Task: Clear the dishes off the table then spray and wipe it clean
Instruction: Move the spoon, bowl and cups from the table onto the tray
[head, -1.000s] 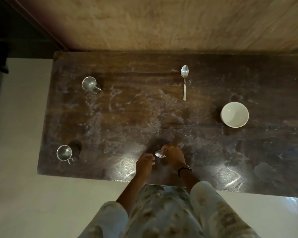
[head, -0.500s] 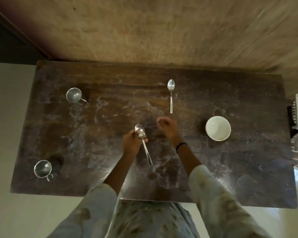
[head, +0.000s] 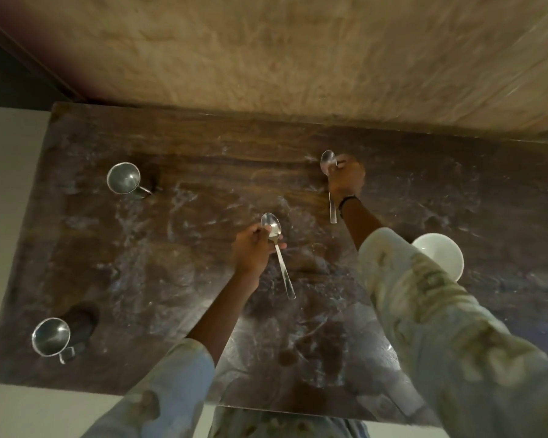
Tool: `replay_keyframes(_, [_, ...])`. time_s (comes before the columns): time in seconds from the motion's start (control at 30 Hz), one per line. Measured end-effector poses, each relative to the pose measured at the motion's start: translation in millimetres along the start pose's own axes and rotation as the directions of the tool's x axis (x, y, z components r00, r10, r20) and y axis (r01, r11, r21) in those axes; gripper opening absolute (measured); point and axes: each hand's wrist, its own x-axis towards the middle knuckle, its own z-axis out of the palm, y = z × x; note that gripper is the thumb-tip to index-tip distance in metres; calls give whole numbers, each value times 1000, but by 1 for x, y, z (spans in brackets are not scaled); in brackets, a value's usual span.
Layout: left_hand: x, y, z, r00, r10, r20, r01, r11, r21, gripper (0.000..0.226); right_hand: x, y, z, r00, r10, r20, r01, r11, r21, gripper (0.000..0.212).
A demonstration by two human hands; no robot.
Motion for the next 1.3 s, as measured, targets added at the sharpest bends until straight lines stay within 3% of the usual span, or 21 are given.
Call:
replay_keyframes(0.17, [-6,5,0,1000,15,-6,-15,1000,17,20,-36,5,-22,998,1,67,-6,998,67,14])
replay_keyframes(0.33, [-33,14,10,997,77,4,-77,995,69,18,-121,17,-76,978,-82,189,24,957,289,6])
replay_keyframes(0.47, [-69,9,38,981,186,61,-194,957,216,24,-166,30,-108,968,-65,244,-35,923,383,23])
replay_keyframes(0.57, [-99,4,70,965,241,104,-261,921,288,24,-174,46,-135,974,-50,220,-43,916,399,20])
replay_keyframes(0.73, [-157,-11,131,938,327,111,-346,890,297,25,-171,89,-196,987,-60,152,-1,927,374,12])
replay_keyframes(0.93, [-232,-35,207,939,336,75,-344,922,179,34,-168,148,-279,983,-78,169,20,947,322,5])
replay_keyframes(1.1, [-266,-62,256,939,331,98,-344,917,201,42,-168,190,-326,984,-49,173,-2,959,282,6])
replay_keyframes(1.23, [-280,-70,280,958,280,70,-288,923,256,31,-171,215,-343,979,-115,168,72,968,242,9])
replay_keyframes(1.3, [-282,-72,289,968,246,41,-248,939,239,25,-176,227,-347,957,-224,186,189,964,189,16])
